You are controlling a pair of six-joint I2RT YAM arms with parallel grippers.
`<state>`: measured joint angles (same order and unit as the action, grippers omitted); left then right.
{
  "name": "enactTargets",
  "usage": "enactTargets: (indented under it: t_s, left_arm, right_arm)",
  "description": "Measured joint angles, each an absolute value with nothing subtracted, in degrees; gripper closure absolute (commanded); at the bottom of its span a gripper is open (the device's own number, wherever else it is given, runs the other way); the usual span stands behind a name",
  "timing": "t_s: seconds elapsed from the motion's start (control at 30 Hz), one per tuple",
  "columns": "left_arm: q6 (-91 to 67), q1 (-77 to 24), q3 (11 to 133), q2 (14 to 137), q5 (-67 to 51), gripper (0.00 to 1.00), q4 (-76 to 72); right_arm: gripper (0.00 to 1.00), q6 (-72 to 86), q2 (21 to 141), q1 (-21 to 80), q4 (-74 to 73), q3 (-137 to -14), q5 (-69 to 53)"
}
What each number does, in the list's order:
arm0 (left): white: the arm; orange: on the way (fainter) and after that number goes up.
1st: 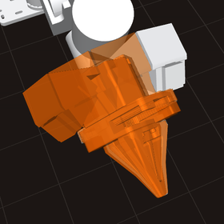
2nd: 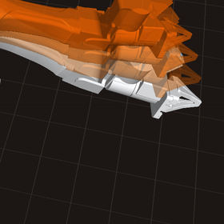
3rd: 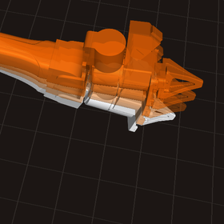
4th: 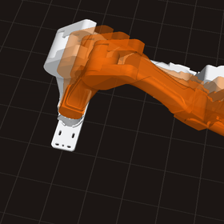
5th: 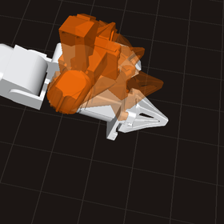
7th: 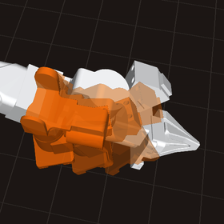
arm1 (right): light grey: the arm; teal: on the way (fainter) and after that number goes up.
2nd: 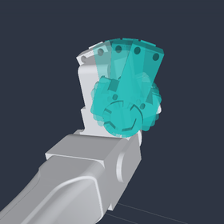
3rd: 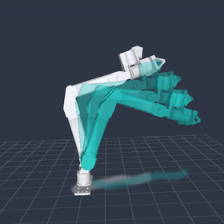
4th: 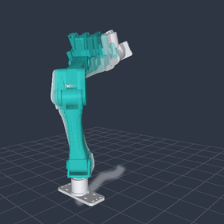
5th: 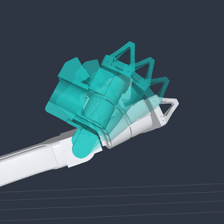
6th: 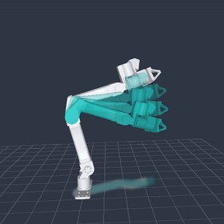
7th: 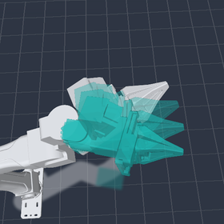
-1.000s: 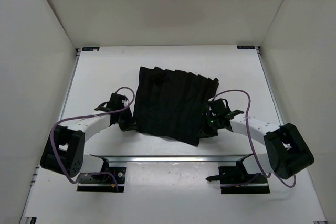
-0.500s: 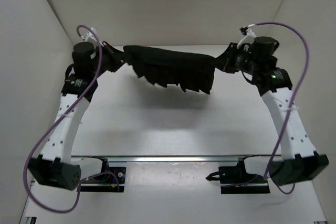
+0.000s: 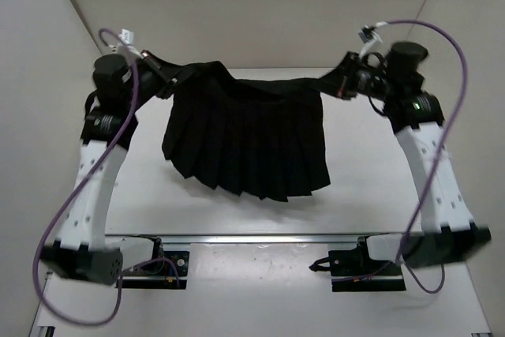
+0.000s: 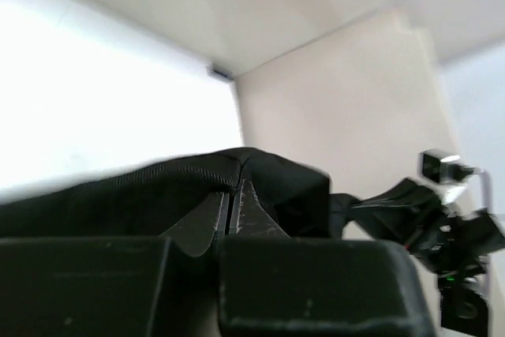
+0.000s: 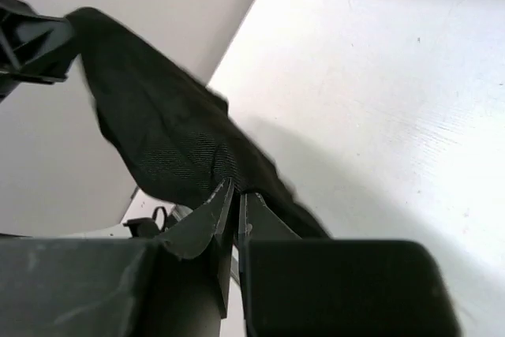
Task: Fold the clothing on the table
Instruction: Flatten the skirt out
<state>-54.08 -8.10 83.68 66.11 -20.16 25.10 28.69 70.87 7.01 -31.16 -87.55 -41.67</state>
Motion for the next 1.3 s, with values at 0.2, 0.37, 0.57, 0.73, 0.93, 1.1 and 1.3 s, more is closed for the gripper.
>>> enactTargets:
  t_s: [0.2, 0.37, 0.57, 0.73, 0.93, 1.1, 1.3]
  left_arm:
    - [-54.41, -7.16, 92.51, 87.61, -20.64, 1.00, 27.05]
    - [-53.23, -6.09, 107.00, 95.53, -19.73, 1.00, 30.24]
    - [-52.71, -5.93, 82.76, 79.85, -21.98, 1.00, 18.90]
    - [-53.47, -6.37, 50.46, 71.53, -23.46, 0.79, 12.69]
    - [-51.79, -9.65, 24.21, 62.78, -23.88, 0.44, 18.13]
    - [-50.04, -10.04, 21.71, 54.39, -23.64, 0.42, 19.70]
    - [-49.12, -15.40, 21.82, 54.78, -21.34, 0.43, 21.28]
  right_arm:
    - [1.00, 26.85, 98.56, 9.06, -38.85, -115.77, -41.04]
    - [1.00, 28.97, 107.26, 5.93, -40.16, -131.09, -44.88]
    - [1.00, 27.53, 99.74, 1.98, -37.85, -111.96, -47.75]
    - [1.00, 24.75, 90.17, 4.75, -35.83, -78.06, -44.14]
    - [0.41, 22.44, 78.32, 8.32, -37.28, -49.76, -35.44]
    - [0.34, 22.57, 68.29, 9.04, -35.40, -42.54, -30.17]
    - [0.34, 24.47, 65.78, 17.12, -36.95, -38.04, -19.40]
